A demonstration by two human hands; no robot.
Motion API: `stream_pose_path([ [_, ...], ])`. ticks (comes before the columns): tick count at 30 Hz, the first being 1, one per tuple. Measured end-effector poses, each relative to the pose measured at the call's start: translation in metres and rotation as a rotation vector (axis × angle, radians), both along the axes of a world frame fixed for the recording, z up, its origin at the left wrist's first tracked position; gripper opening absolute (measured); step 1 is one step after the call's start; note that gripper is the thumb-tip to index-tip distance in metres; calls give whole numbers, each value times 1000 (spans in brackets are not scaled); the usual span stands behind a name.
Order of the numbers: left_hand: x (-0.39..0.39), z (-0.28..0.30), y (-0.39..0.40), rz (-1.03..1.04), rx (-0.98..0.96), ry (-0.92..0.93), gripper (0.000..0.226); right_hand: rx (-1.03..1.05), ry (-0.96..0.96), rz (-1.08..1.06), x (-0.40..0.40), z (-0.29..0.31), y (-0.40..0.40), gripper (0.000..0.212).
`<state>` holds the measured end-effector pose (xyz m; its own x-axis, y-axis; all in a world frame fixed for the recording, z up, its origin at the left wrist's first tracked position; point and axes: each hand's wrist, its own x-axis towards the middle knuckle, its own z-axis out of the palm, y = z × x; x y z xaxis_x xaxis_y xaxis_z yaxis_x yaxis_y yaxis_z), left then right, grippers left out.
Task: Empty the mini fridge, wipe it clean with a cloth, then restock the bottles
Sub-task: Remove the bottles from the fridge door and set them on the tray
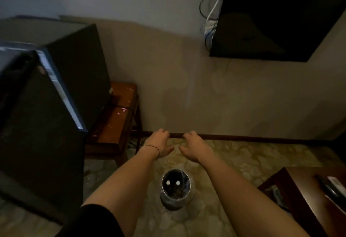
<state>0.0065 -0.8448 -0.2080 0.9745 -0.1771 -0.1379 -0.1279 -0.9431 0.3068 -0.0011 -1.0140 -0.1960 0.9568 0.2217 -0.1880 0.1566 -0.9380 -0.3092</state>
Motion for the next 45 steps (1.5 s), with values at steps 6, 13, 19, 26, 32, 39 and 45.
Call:
stream_pose_path([
  [6,-103,58,32,147,-26,-45,42,47,-119,133,-66,57,30,52],
  [13,-244,79,102,325,-126,-63,31,85,-62,407,-164,74,117,46],
  [19,-348,83,193,479,-123,-22,26,4,-74,619,-252,76,223,33],
  [26,-414,84,328,663,-26,-91,34,-66,-81,795,-308,80,360,18],
  [32,-439,85,455,750,-11,-113,35,17,-139,794,-310,94,477,21],
  [39,-395,85,555,739,-45,-113,37,41,-131,728,-267,95,571,30],
  [45,-317,74,620,689,-22,-82,40,23,-115,712,-187,82,645,27],
])
